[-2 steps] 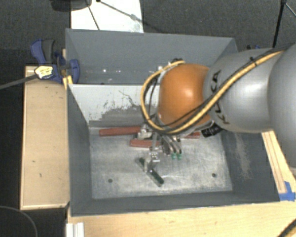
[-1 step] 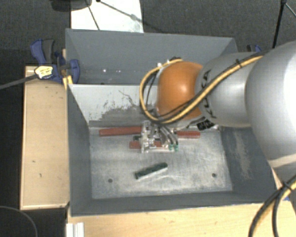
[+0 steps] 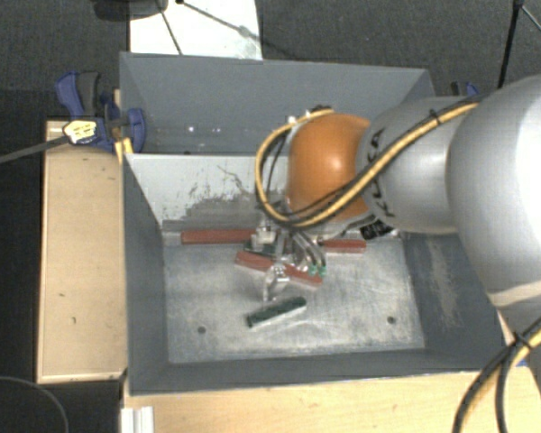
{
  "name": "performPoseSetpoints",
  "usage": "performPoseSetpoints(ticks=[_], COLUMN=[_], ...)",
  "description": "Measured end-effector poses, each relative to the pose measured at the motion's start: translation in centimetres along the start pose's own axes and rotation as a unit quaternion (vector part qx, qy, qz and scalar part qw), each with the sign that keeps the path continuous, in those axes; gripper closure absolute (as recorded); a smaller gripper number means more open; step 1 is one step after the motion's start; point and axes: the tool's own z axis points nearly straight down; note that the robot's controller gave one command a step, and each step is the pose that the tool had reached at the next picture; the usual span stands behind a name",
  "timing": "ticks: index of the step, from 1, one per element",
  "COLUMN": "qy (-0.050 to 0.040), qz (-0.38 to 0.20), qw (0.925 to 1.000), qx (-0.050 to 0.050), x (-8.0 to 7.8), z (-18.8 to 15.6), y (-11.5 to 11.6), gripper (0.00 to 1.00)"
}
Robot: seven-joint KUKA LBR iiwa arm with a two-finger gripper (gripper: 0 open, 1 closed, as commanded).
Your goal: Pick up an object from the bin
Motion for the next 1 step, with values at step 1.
performPoseSetpoints(ticks=[1], qy=[-0.0056], qz=[0.001], qw=[1.0000], qx=[-0.002], x=[-0.30], z=[-0.36], y=[0.12], gripper=[1.00])
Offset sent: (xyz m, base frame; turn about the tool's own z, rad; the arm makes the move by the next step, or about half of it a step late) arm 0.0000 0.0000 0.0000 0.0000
